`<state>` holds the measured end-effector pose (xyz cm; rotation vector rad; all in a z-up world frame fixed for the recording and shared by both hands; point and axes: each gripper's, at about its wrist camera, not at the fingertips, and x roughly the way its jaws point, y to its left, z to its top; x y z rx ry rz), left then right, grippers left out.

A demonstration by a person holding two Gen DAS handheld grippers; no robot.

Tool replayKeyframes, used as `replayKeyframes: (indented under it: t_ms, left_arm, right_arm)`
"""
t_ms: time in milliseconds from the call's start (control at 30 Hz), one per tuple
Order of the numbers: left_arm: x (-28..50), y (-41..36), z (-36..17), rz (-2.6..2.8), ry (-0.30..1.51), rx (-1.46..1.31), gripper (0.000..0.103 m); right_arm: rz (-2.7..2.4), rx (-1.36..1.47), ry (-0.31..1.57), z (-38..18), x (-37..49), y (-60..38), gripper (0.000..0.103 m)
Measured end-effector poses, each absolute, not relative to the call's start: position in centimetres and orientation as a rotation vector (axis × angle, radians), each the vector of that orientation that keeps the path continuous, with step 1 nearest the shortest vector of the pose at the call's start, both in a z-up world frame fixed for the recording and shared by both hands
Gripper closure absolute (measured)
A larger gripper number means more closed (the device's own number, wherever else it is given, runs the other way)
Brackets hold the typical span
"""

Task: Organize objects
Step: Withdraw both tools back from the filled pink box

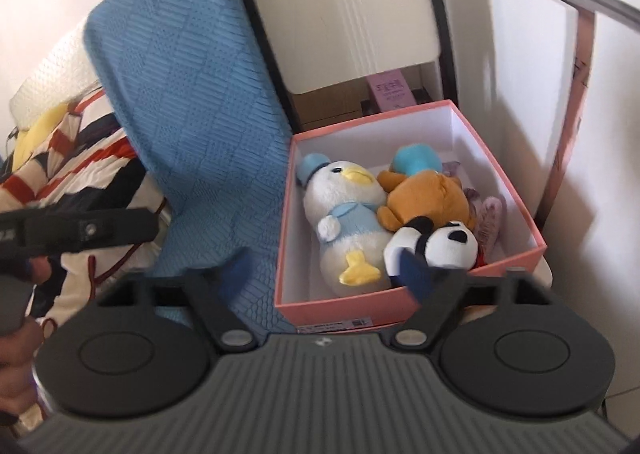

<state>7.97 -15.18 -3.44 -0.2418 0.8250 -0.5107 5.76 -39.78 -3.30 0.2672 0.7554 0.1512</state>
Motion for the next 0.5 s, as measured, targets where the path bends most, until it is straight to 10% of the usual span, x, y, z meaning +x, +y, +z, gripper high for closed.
replayKeyframes:
  t_ms: [500]
  left_arm:
    - [8.2,-17.0,-4.7,-0.519,0.831,-0.249,0.008]
  right_arm:
    - [0.131,0.264,0.774,-4.6,5.5,-40.7,0.013]
